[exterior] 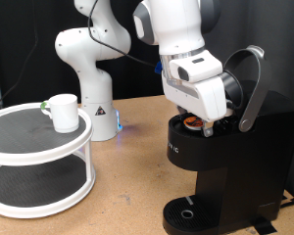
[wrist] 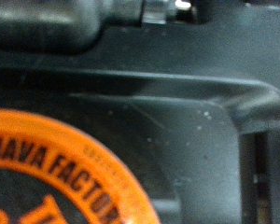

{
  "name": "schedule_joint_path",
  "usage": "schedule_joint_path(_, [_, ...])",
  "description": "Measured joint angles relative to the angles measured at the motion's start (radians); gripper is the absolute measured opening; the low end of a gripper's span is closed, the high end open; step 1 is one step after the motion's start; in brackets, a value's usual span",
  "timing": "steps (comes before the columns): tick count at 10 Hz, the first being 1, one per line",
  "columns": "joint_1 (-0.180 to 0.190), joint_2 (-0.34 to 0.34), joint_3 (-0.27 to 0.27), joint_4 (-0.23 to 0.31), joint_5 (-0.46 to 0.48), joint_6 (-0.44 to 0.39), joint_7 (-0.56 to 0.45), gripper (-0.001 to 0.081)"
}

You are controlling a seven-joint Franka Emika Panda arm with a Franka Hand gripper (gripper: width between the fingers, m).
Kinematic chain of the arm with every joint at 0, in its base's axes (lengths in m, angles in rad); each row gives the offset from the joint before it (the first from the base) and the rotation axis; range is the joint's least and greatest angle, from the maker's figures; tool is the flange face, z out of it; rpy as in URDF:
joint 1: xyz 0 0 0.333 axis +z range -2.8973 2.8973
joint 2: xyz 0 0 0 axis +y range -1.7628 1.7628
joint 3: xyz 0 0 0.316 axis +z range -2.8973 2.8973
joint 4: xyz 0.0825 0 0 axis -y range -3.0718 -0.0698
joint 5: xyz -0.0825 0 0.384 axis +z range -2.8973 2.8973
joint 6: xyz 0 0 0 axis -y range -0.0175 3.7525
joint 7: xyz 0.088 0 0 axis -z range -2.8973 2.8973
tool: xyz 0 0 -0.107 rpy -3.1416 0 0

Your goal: Make a cup of coffee with the keurig machine

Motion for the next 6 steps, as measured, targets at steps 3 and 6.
schedule_joint_path(3, [-0.001,0.0,-0.004,-0.003,0.037,0.022,-0.014,0.0802])
schedule_joint_path(6, [-0.003,-0.026,-0.022,-0.017,0.162,0.062,-0.09,0.0803])
